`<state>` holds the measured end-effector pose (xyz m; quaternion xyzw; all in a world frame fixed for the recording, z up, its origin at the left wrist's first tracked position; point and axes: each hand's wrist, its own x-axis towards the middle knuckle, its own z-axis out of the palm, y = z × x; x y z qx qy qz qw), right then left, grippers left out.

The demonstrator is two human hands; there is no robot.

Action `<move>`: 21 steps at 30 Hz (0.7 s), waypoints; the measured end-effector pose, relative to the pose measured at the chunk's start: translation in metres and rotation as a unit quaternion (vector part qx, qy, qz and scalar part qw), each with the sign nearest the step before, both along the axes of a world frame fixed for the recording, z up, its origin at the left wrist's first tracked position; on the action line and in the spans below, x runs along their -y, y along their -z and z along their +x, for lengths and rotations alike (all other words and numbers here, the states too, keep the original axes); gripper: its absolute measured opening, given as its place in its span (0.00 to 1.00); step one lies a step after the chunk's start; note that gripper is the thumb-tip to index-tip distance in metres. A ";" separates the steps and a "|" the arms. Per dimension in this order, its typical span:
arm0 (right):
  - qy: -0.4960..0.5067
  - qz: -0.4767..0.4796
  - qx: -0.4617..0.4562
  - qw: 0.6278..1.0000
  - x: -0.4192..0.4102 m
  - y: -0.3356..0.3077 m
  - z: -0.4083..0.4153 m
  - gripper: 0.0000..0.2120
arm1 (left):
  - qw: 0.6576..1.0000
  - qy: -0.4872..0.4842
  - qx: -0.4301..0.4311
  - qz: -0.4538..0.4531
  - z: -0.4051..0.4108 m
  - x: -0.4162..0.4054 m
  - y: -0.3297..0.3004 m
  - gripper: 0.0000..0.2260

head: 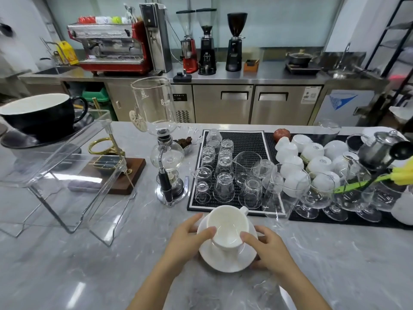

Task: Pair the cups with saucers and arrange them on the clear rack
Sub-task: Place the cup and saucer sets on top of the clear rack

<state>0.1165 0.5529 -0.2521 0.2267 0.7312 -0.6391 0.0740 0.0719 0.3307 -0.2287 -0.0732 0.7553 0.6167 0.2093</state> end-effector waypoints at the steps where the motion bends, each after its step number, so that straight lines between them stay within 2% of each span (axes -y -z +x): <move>1: 0.001 -0.011 0.007 1.000 0.000 -0.002 -0.001 0.19 | 0.999 -0.012 0.035 0.014 -0.001 0.000 0.002 0.29; 3: 0.002 -0.033 0.019 0.999 0.000 -0.006 -0.002 0.17 | 0.995 -0.027 0.083 0.037 -0.002 0.001 0.003 0.33; 6: 0.003 -0.048 0.022 0.999 0.000 -0.009 -0.003 0.15 | 0.992 -0.029 0.110 0.047 -0.002 0.002 0.003 0.32; 16: 0.005 -0.040 0.010 0.999 0.005 -0.021 0.003 0.12 | 0.987 -0.062 0.123 0.077 0.010 -0.002 0.002 0.26; 21: -0.007 -0.033 -0.012 0.999 0.011 -0.031 0.017 0.11 | 0.986 -0.074 0.113 0.097 0.024 0.003 -0.002 0.31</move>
